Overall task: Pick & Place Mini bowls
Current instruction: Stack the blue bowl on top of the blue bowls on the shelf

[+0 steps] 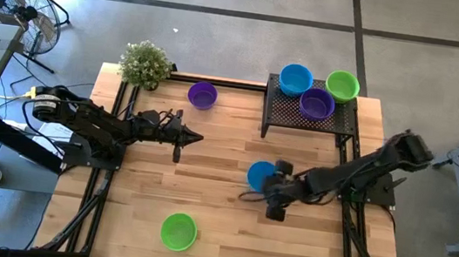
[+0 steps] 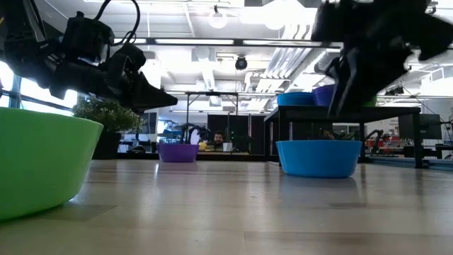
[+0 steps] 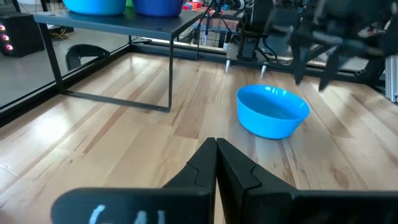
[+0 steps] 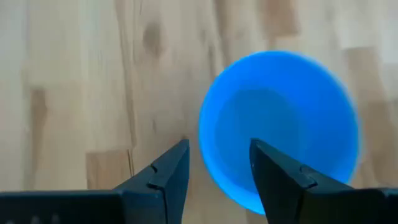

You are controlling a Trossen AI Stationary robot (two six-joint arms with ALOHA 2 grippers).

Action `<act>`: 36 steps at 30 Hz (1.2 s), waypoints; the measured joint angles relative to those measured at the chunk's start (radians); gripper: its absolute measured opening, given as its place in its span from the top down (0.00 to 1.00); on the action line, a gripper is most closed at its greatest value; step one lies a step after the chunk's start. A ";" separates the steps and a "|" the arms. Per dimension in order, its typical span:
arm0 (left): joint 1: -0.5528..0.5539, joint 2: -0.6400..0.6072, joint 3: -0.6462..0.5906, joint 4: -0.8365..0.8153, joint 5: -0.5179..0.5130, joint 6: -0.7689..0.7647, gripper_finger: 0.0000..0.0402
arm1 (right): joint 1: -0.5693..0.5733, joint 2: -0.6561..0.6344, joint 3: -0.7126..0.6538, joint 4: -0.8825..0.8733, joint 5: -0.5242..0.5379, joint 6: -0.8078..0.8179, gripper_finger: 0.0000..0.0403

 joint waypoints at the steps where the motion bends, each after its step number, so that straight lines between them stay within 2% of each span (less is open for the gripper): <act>1: 0.000 0.000 0.000 -0.001 0.000 0.000 1.00 | 0.000 0.036 0.017 -0.012 -0.007 -0.017 0.61; 6: 0.000 0.000 0.000 -0.006 0.000 0.000 1.00 | -0.005 0.194 0.114 -0.063 -0.021 -0.107 0.60; 9: 0.000 0.000 0.000 -0.018 0.000 0.005 1.00 | -0.014 0.259 0.159 -0.124 -0.025 -0.141 0.63; 12: 0.000 0.000 0.000 -0.016 -0.001 0.011 1.00 | -0.029 0.288 0.176 -0.144 -0.031 -0.153 0.71; 16: 0.000 0.000 0.000 -0.018 -0.001 0.011 1.00 | -0.044 0.293 0.166 -0.141 -0.035 -0.154 0.89; 19: 0.000 0.000 0.000 -0.019 0.000 0.011 1.00 | -0.045 0.281 0.166 -0.139 -0.034 -0.181 0.98; 24: 0.000 0.000 0.000 -0.019 0.000 0.011 1.00 | -0.063 0.196 0.207 -0.166 -0.066 -0.191 0.98; 28: 0.000 0.000 0.000 -0.019 0.000 0.011 1.00 | -0.100 0.090 0.308 -0.210 -0.053 -0.239 0.99; 32: 0.000 0.000 0.000 -0.018 -0.001 0.011 1.00 | -0.204 0.019 0.461 -0.339 0.001 -0.283 0.99; 36: 0.000 0.000 0.000 -0.019 -0.001 0.011 1.00 | -0.387 0.016 0.645 -0.510 0.078 -0.358 0.99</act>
